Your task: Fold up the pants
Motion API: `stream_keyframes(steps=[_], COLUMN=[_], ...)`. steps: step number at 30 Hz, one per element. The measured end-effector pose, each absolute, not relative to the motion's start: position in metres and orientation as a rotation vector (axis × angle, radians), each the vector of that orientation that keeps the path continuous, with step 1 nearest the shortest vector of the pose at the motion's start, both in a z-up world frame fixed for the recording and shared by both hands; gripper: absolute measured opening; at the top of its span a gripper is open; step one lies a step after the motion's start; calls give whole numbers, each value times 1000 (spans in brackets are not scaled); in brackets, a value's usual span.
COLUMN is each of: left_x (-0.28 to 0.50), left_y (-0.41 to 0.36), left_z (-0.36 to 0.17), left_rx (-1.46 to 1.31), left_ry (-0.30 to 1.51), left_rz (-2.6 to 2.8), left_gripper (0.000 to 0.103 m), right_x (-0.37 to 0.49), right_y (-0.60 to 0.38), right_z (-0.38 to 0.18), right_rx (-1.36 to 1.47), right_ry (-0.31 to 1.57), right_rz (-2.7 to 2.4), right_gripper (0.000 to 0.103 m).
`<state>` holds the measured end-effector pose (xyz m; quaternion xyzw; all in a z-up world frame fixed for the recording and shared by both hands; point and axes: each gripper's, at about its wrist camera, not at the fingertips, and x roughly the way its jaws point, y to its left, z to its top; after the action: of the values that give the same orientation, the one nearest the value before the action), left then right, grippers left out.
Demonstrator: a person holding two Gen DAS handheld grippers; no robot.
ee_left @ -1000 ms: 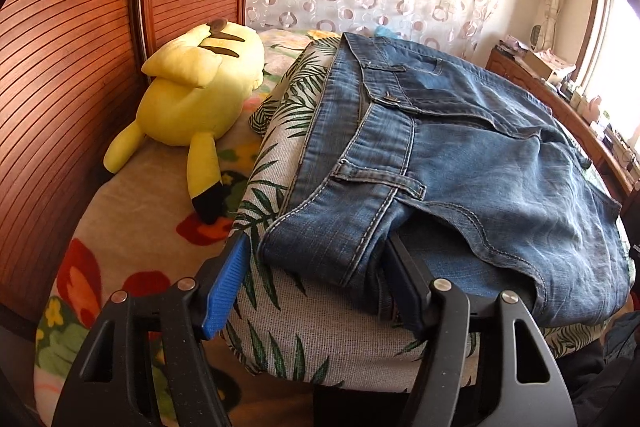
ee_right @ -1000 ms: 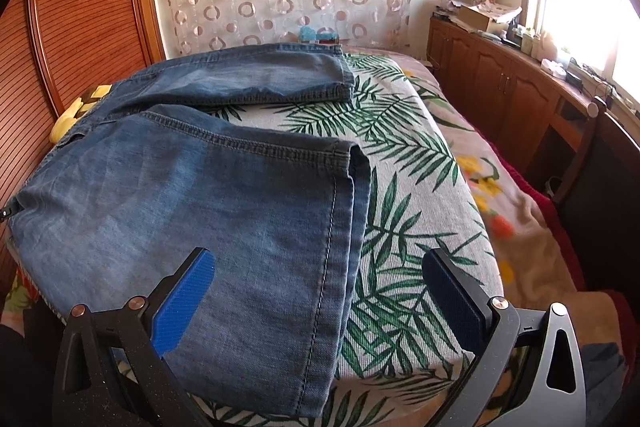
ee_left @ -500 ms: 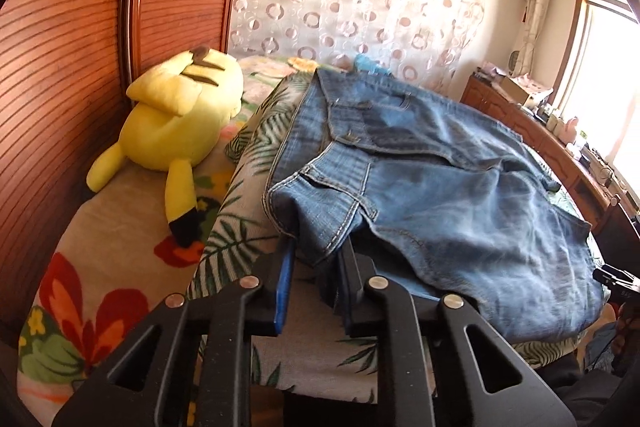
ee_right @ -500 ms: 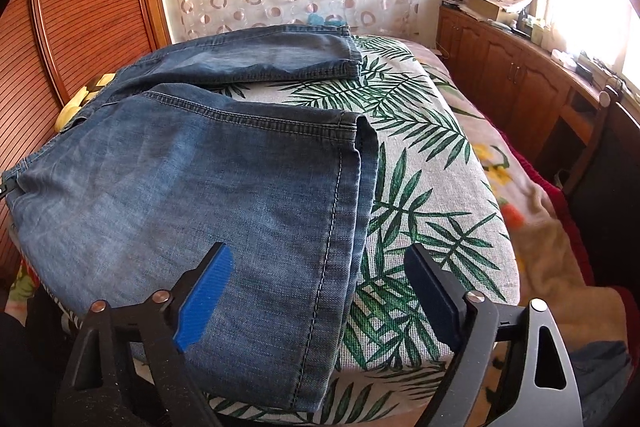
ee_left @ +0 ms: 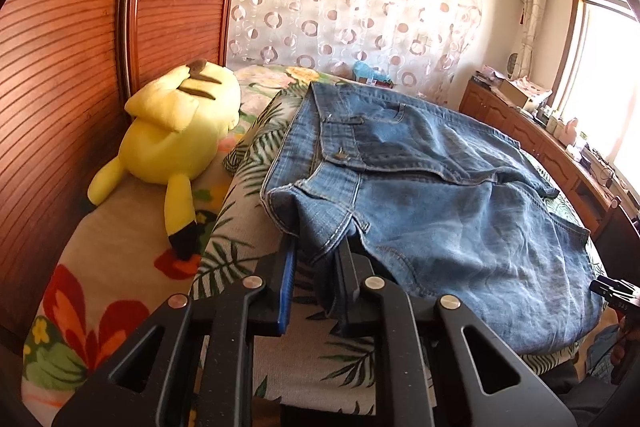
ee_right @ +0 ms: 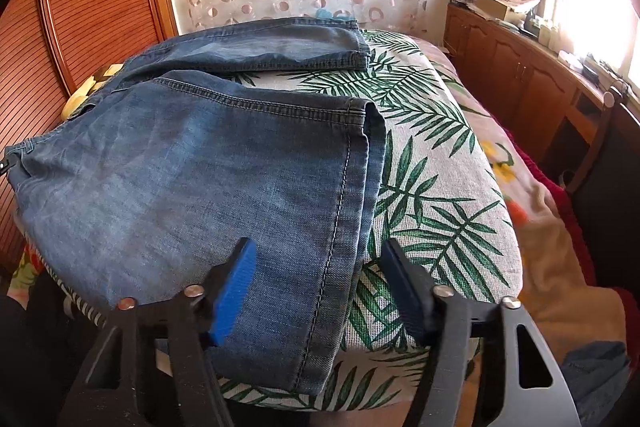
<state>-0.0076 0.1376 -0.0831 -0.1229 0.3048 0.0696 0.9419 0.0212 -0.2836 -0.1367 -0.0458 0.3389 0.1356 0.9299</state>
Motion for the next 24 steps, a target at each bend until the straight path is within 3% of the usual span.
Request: stream_keyframes(steps=[3, 7, 12, 24], left_x=[-5, 2, 16, 32], left_y=[132, 122, 109, 102], left_z=[-73, -55, -32, 2], left_rx=[-244, -237, -212, -180], left_ry=[594, 543, 491, 406], left_rz=[119, 81, 46, 20], left_gripper=[14, 13, 12, 11], right_x=[20, 30, 34, 54], right_y=[-282, -273, -269, -241], right_z=[-136, -134, -122, -51], right_rx=[-105, -99, -108, -154], right_ry=[690, 692, 665, 473], right_rz=[282, 328, 375, 451], right_gripper=[33, 16, 7, 7])
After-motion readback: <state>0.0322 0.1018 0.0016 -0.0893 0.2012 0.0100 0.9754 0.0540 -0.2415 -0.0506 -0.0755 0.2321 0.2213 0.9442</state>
